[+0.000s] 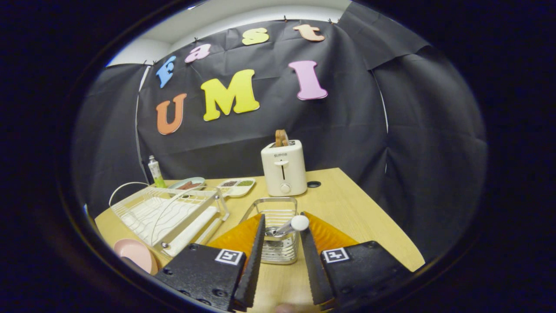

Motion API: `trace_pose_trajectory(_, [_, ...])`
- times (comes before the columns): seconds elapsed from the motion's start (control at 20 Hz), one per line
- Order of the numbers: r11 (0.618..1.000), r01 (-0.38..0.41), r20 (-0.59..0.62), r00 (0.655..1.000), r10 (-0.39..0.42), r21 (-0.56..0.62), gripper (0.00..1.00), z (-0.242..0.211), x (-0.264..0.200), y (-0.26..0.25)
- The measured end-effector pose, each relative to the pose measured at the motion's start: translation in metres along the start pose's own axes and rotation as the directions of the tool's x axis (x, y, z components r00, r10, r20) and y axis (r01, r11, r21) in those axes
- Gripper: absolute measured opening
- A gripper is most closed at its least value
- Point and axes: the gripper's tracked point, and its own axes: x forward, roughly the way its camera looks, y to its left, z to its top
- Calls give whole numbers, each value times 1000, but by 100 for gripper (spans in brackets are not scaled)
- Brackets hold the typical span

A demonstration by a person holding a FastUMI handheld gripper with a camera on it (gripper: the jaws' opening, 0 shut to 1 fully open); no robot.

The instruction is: Take the plate from the dish rack, then take the spoon from the basket and place it into the plate.

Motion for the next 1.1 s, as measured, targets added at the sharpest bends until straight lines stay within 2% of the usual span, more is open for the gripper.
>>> trace_pose_trajectory(0.05, [1000,5,-4,1000,-5,8,45,1,2,-2])
trace_pose_trajectory(0.1, [1000,10,-6,1000,-10,7,41,3,4,-5])
trace_pose_trajectory(0.15, [999,-29,-14,999,29,22,33,6,4,1])
trace_pose_trajectory(0.25, [999,-36,-49,998,37,27,17,6,6,1])
trace_pose_trajectory(0.45, [999,-39,-80,996,40,15,10,18,2,2])
trace_pose_trajectory(0.65, [999,-20,-67,998,17,-35,8,40,-15,1])
trace_pose_trajectory(0.85, [999,7,-6,1000,-8,-45,8,76,-47,2])
trace_pose_trajectory(1.1, [996,-33,37,999,37,-88,8,109,-97,38])
